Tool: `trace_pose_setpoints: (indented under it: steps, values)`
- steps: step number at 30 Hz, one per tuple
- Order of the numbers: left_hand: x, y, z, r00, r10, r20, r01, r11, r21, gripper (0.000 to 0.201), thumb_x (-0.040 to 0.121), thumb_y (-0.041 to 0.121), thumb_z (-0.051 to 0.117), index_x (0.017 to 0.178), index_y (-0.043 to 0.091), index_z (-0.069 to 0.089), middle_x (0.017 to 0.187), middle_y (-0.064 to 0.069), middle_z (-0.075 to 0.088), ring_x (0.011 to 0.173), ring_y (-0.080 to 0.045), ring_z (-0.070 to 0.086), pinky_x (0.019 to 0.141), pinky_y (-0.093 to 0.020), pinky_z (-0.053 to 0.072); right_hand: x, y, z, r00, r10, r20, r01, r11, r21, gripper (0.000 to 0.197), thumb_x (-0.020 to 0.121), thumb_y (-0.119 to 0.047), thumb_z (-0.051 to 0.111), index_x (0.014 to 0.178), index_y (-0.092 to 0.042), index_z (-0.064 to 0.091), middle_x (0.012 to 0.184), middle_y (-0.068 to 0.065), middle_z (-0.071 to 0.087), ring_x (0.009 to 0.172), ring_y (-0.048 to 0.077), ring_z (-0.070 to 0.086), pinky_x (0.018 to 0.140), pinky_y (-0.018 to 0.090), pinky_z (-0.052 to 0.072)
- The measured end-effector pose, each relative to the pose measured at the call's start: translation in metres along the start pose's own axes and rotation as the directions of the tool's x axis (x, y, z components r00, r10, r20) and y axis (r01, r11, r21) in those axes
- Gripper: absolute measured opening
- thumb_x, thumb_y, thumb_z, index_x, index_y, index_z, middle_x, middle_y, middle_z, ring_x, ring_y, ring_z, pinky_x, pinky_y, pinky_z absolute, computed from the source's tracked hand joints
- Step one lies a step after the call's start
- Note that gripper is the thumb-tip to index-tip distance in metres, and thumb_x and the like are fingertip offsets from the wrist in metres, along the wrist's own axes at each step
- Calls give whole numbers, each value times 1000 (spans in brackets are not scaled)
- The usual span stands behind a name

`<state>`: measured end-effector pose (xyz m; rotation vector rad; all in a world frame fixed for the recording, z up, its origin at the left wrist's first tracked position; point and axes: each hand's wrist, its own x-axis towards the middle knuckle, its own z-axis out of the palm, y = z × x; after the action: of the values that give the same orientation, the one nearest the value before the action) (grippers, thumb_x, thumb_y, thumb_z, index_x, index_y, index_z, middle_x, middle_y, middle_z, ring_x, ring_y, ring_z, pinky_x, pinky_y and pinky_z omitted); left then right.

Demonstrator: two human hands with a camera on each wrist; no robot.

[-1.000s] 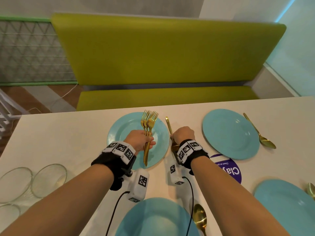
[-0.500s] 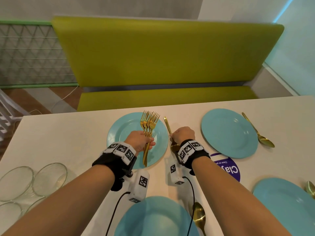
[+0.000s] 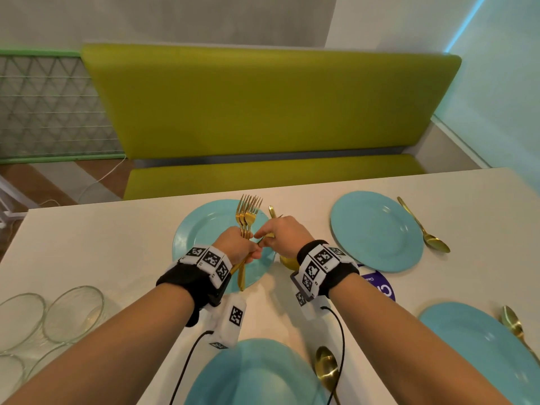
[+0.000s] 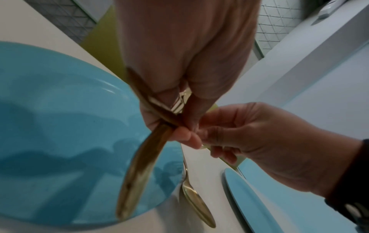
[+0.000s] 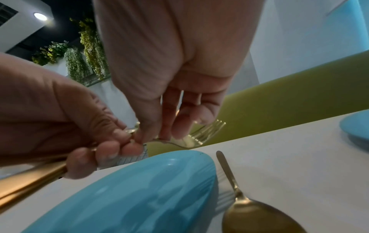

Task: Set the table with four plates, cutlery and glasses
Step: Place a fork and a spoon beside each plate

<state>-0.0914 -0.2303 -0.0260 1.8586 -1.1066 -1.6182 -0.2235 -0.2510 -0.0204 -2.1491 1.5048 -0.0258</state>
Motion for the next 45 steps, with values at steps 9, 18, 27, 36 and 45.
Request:
trace_pose_setpoints:
  steps: [9, 18, 27, 36, 45]
  values:
    - [-4, 4, 5, 997, -24, 76, 28, 999, -47, 11, 94, 3, 49, 83, 2, 51, 62, -12, 66, 60, -18, 60, 47, -20, 47, -14, 4, -13, 998, -51, 33, 54, 993, -104, 19, 89, -21, 61, 102, -19, 74, 113, 3, 64, 108, 22, 55, 88, 35, 47]
    - [5, 16, -4, 988, -71, -136, 46, 983, -176, 26, 98, 2, 31, 116, -9, 46, 69, -12, 57, 40, -14, 59, 34, -15, 44, -18, 69, -28, 901, 408, -150, -372, 902, 221, 14, 87, -19, 64, 95, -13, 74, 104, 8, 71, 96, 22, 63, 88, 30, 50]
    - [8, 16, 5, 991, -93, -94, 78, 986, -149, 21, 97, -1, 33, 86, -4, 51, 70, -11, 56, 59, -16, 55, 54, -22, 46, -10, 101, -5, 724, 688, -50, -688, 725, 31, 31, 96, -23, 45, 112, -6, 64, 119, 10, 64, 112, 25, 60, 90, 27, 47]
    - [17, 12, 11, 990, -101, -102, 84, 984, -160, 27, 97, 3, 39, 73, 1, 51, 72, -12, 59, 64, -16, 57, 61, -24, 48, 4, 111, 9, 672, 737, -71, -733, 676, 74, 14, 90, -19, 54, 89, -7, 60, 98, 11, 65, 76, 22, 52, 48, 23, 32]
    - [18, 14, 15, 993, -77, -85, 64, 988, -140, 26, 96, 4, 41, 72, 2, 52, 73, -12, 60, 65, -17, 57, 64, -25, 49, 3, 118, 8, 618, 771, -153, -727, 634, 264, 19, 81, -24, 67, 79, -9, 55, 85, 10, 61, 73, 26, 54, 64, 28, 46]
